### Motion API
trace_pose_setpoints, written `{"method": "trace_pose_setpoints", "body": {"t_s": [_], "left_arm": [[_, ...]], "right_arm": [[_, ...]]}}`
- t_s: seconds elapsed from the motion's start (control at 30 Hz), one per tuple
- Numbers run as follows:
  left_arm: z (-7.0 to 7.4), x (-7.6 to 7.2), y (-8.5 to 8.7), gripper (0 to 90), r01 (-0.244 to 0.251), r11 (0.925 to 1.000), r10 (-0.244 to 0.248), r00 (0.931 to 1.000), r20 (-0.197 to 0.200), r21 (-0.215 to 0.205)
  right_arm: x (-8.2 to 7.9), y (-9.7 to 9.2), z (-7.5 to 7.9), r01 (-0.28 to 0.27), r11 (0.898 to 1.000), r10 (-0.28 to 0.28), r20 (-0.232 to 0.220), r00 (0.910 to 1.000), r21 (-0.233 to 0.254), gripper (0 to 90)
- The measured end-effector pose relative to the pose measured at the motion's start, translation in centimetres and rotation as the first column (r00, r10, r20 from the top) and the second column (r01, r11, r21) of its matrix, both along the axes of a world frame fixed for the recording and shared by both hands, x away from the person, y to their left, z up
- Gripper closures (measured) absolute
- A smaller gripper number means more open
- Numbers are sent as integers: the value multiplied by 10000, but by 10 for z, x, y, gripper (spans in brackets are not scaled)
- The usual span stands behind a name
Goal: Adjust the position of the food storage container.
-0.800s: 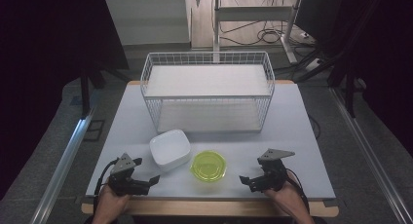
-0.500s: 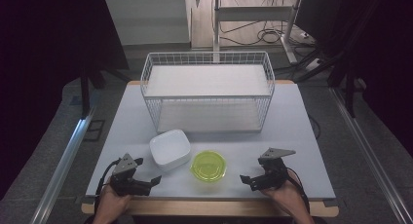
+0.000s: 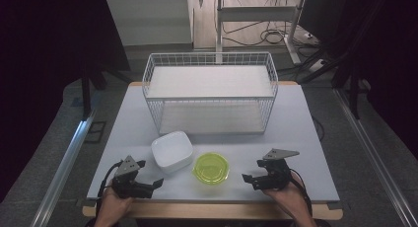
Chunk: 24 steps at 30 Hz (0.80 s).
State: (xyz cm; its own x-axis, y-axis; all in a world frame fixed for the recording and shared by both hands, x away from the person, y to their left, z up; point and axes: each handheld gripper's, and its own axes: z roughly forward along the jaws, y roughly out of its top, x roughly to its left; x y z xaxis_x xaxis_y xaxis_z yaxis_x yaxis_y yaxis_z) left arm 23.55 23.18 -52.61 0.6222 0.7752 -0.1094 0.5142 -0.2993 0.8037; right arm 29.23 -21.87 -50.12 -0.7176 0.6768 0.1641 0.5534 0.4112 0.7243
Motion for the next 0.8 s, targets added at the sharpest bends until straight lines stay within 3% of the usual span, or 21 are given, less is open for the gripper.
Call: {"method": "trace_pose_setpoints", "body": {"t_s": [0.47, 0.8], "left_arm": [[-2, 1, 1, 31, -25, 10000, 25, 9999, 114, 19], [-3, 1, 1, 29, -6, 10000, 6, 9997, 225, 17]], "right_arm": [[0, 9, 7, -169, 9998, 170, 168, 9997, -77, 306], [4, 21, 15, -658, 9977, 662, 292, 9974, -139, 535]]}}
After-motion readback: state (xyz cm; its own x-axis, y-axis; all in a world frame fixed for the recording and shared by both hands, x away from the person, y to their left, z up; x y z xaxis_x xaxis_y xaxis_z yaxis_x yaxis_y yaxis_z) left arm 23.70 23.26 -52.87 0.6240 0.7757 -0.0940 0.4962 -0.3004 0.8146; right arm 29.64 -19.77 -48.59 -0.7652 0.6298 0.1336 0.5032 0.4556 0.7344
